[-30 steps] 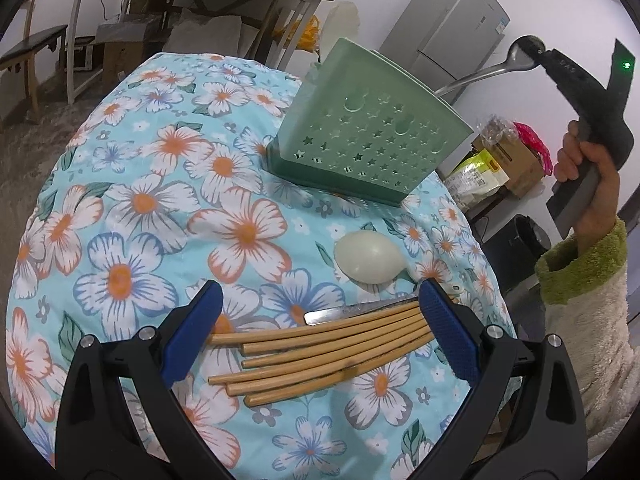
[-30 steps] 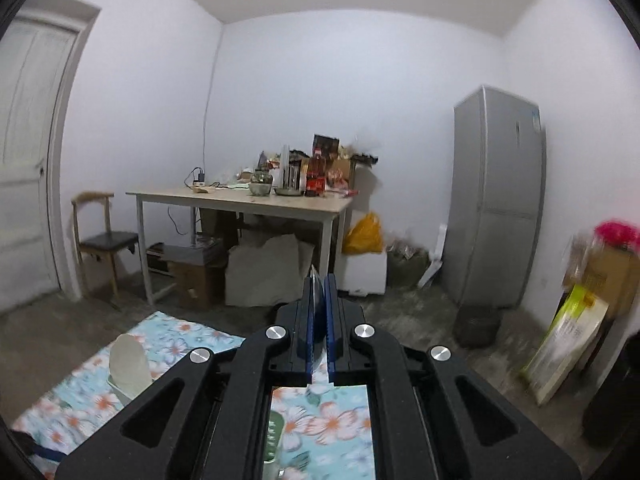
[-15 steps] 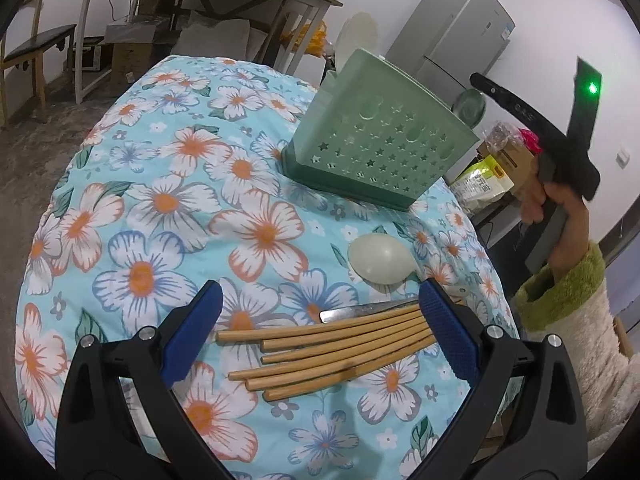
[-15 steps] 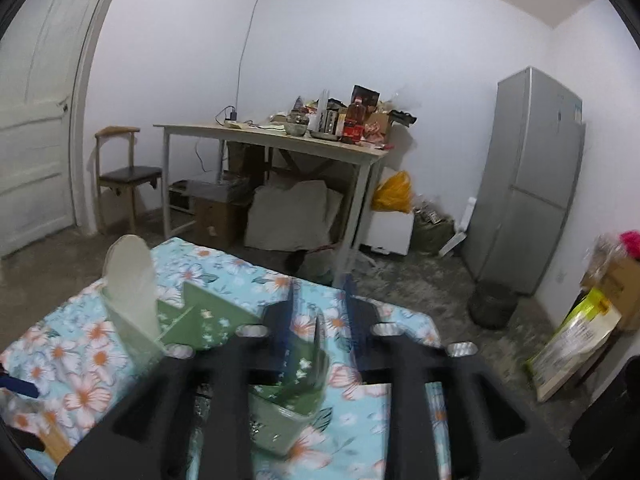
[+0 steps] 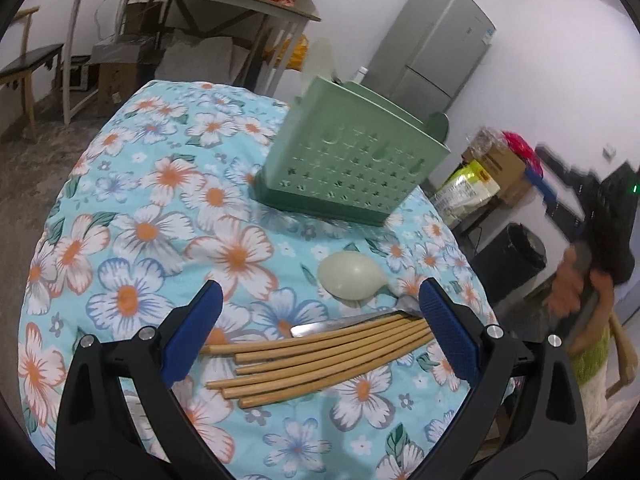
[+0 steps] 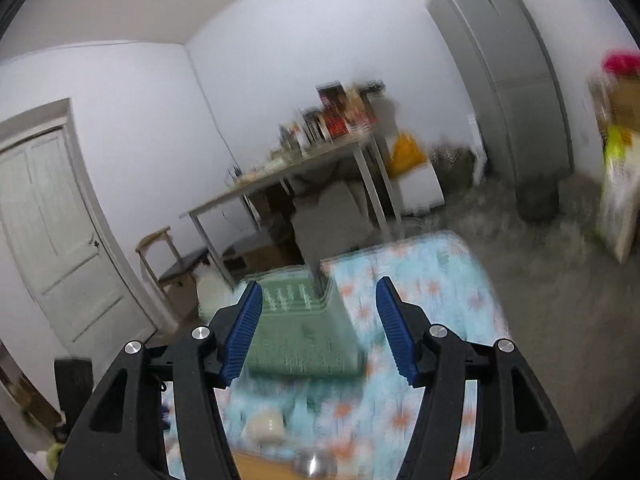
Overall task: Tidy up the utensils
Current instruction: 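Move the left gripper to the metal spoon lying on the chopsticks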
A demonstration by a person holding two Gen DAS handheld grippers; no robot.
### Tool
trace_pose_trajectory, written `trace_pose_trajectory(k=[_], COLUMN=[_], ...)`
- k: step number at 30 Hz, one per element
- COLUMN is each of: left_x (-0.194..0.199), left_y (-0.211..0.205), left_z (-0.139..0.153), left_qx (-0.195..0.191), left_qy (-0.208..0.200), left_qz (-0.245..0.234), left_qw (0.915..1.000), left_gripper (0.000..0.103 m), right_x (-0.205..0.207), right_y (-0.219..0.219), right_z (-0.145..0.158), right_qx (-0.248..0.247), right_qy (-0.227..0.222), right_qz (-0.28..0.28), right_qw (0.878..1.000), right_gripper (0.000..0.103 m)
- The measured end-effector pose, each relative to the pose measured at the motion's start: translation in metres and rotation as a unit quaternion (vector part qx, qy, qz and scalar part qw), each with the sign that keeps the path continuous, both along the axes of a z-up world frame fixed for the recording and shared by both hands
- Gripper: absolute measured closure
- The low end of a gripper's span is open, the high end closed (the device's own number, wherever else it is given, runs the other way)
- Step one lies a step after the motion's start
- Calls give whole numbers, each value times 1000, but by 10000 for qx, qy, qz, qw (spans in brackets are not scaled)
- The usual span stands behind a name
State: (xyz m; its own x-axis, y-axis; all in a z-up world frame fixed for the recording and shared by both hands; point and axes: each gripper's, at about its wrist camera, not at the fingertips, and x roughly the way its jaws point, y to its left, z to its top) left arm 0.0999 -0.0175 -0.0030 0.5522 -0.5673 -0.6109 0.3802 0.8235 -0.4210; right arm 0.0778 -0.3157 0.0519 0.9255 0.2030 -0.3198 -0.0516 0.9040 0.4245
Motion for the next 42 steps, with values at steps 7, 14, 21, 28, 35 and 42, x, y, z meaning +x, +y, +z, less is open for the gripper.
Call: trace_pose_trajectory(k=[7,14,21,28,35,42], left_x=[2,22,34,18,-13,-9], left_y=[-23,-39,-43,-70,-149,-180], left_z=[2,-2,-4,-3,-10,-42], left_qx=[158,-73,-229,233,1943,2728], left_qy=[-24,184,376,157,-733,-762], left_qz=[-240,-280,-158,-948,-2654,-3309], left_qw=[9996,9994,9989,9951,9415,9001], left_gripper=[8,9,18,45,60,72], right_x=[-21,-19,-13,-19,-22,-25], right_y=[28,53,63,57,20,-1], right_z=[-87,-116,-114,-117,-124,-131], right_qx=[188,148,-150,-74,282,547], right_qy=[1415,1742,1760,1736,1851,1925], right_qz=[319,607,760,779,290,32], right_qw=[9893,9827,9813,9817,9819,9798], right_gripper=[45,45,45,45,45,45])
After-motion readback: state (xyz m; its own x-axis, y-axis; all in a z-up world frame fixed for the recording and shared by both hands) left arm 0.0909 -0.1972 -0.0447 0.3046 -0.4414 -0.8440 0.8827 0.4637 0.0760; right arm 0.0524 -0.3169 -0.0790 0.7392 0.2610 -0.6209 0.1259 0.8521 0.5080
